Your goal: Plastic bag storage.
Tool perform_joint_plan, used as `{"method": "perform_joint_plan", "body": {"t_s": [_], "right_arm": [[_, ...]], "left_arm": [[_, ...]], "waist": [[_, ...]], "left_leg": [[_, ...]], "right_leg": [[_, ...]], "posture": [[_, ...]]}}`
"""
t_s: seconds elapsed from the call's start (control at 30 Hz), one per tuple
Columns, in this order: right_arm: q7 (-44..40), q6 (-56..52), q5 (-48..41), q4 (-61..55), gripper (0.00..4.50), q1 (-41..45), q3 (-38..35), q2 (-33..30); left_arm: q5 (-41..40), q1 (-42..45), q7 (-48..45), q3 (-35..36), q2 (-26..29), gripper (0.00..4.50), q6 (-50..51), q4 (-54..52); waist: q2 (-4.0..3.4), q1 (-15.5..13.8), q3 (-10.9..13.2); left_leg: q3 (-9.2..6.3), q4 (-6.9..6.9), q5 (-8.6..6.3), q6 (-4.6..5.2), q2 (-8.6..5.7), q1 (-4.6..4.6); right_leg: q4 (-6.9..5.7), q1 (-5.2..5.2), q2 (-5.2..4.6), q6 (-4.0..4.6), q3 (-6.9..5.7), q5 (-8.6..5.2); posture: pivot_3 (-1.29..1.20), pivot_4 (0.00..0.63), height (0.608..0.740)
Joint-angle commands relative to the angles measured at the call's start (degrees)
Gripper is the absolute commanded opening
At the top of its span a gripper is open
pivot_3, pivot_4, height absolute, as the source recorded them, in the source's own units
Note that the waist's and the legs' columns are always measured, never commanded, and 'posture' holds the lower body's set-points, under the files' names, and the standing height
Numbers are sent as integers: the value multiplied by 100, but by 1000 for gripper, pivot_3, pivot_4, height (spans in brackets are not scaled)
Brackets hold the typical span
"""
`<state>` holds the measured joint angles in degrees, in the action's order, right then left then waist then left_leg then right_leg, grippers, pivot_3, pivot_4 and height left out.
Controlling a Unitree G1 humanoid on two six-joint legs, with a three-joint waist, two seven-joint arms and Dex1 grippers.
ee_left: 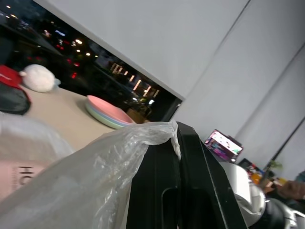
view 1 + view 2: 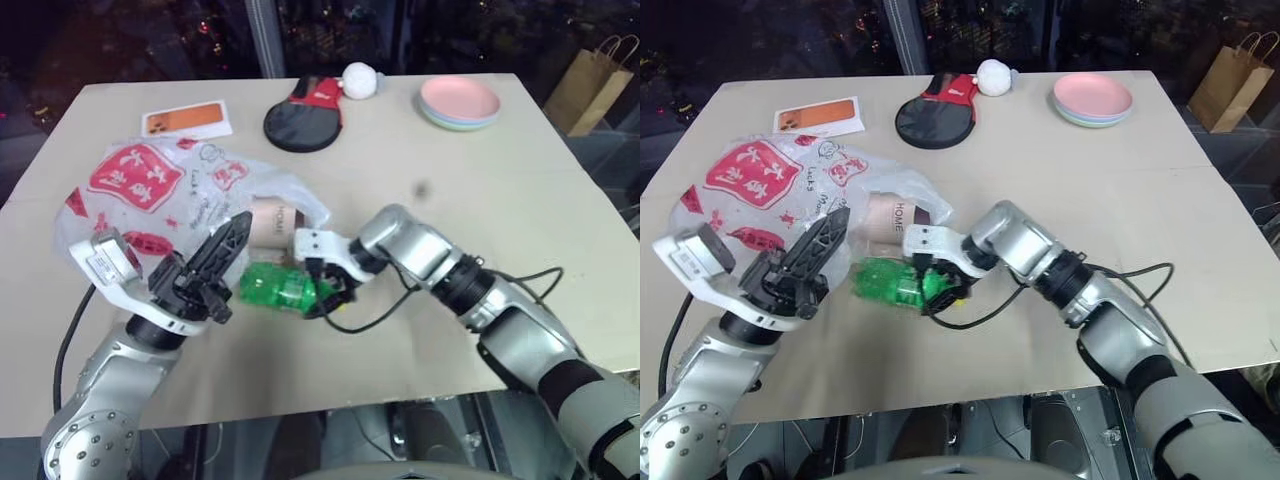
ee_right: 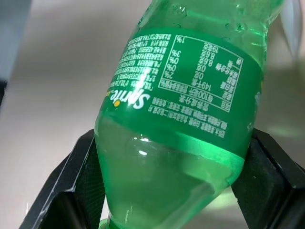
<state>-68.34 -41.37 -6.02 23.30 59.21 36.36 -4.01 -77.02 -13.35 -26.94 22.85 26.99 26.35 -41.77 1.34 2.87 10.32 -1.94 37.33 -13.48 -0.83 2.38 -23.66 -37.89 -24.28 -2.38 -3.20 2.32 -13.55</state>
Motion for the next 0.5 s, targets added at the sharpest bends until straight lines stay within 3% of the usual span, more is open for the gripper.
{"method": "perform_joint_plan", "body": {"t_s": [0.03, 0.23, 0.5], "right_arm": [[60, -130, -189, 61, 3016, 352, -511, 117], [-157, -368, -327, 76, 3016, 540, -675, 41], [45, -1209, -703, 388, 3016, 1040, -1218, 419]], "left_arm": [[-211, -379, -283, -9, 117, 0, 46, -391], [-62, -1088, -798, 178, 338, 0, 78, -195], [351, -1184, -1094, 151, 400, 0, 28, 82]], "waist": [[0, -51, 0], [-1, -85, 1], [-6, -37, 4]], "left_leg": [[1, 0, 0, 0, -1, -2], [3, 2, 0, 0, -4, -4], [1, -2, 0, 0, -1, -3]], "right_leg": [[2, 0, -1, 0, 0, 0], [9, 2, -8, 0, -6, -1], [3, -3, -2, 3, -6, -3]], "posture": [[0, 150, 740], [0, 150, 740], [0, 150, 740]]}}
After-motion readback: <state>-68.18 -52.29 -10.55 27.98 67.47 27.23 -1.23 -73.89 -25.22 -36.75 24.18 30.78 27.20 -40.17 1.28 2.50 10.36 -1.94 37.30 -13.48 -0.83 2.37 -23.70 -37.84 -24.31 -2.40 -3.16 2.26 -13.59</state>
